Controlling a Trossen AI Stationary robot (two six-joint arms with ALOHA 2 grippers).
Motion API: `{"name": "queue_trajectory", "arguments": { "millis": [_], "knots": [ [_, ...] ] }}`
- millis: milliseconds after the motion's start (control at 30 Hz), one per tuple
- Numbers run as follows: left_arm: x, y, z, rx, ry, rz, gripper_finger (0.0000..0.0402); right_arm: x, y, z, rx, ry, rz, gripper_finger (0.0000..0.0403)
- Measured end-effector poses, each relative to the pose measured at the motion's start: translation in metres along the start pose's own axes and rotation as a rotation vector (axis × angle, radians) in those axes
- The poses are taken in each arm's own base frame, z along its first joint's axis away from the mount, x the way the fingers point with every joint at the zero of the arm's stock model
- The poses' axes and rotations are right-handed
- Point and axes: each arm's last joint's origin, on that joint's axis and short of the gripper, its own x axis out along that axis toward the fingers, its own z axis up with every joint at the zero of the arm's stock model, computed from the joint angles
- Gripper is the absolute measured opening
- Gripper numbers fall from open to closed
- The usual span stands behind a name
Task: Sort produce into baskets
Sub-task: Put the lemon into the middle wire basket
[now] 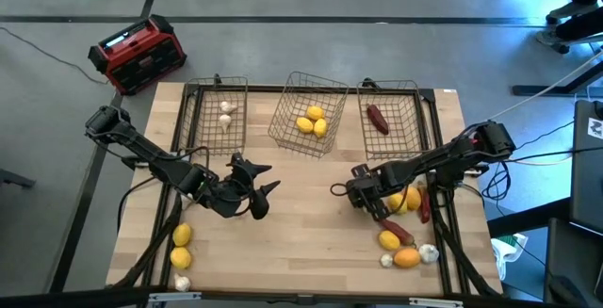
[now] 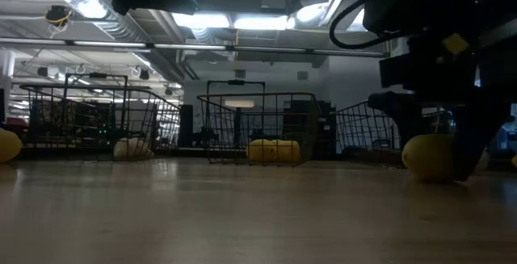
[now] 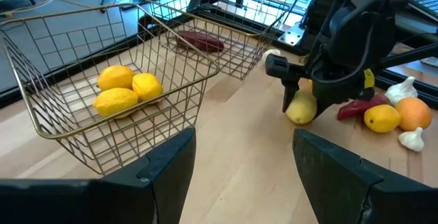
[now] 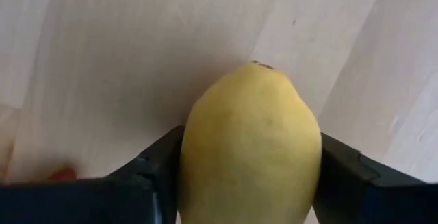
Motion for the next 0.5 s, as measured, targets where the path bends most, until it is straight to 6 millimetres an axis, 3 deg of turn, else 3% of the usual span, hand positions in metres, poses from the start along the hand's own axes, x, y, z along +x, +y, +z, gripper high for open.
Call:
{"name": "queue_trajectory", "arguments": {
  "millis": [267,500],
  "knots": [
    [0.000,0.000,0.000,-0.002,0.000,0.000,0.0241,-0.005,-0.001,0.006,0.148,-0.031,-0.005,0.0234],
    [0.000,0.000,0.000,-0.006,-0.002,-0.001,0.0241,-0.039,-0.009,0.032,0.138,-0.063,-0.126,0.0230]
  ]
}}
